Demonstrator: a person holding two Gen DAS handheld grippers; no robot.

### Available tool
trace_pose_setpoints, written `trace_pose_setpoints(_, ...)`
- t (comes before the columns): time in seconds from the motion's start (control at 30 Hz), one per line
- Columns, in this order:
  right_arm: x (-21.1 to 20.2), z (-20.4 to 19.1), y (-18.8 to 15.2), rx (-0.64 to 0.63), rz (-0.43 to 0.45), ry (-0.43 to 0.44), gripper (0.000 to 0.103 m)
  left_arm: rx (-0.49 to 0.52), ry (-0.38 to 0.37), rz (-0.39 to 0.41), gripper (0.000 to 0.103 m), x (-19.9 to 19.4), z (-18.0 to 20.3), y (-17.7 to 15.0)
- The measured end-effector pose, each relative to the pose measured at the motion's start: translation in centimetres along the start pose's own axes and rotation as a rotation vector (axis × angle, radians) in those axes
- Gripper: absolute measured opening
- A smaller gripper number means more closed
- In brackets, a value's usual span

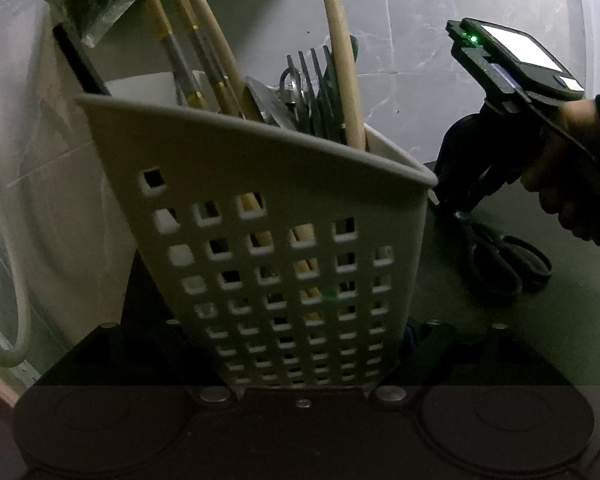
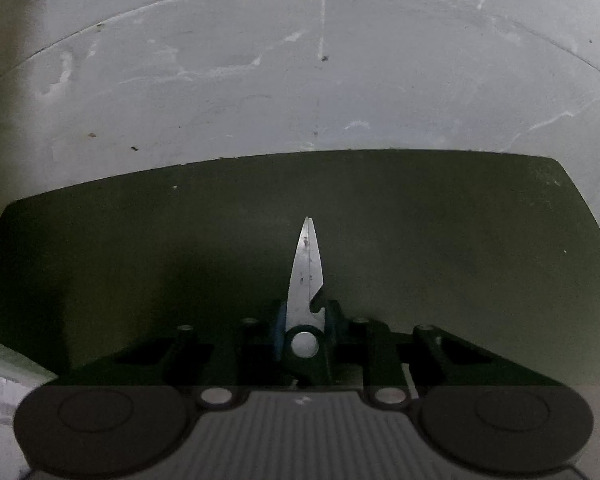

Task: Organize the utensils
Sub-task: 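Lower the scissors handles-first into the basket and open the right tool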

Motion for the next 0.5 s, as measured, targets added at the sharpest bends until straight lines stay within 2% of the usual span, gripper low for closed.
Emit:
trace_pose_setpoints(0.17,-0.6,0.8,-0.6,0.069,0.054,0.092,0.022,0.000,-0.004,0.001,0.083,0.0,-0.5,-0.1)
trace_pose_setpoints(0.5,-4.0,-0.6,-1.3,-0.037,0.235,0.129,0.022,0.030,-0.018,0.006,0.083,0.2,-0.7,0.1)
Point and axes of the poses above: each gripper's, at about its wrist camera, not at the fingertips, and x roughly the way its jaws point, z to its right, y to its top, the point moved 9 cm from there along x, roughly the way its jaws point, and after that the axes turned 7 degrees about -x, right-handed, at the moved point
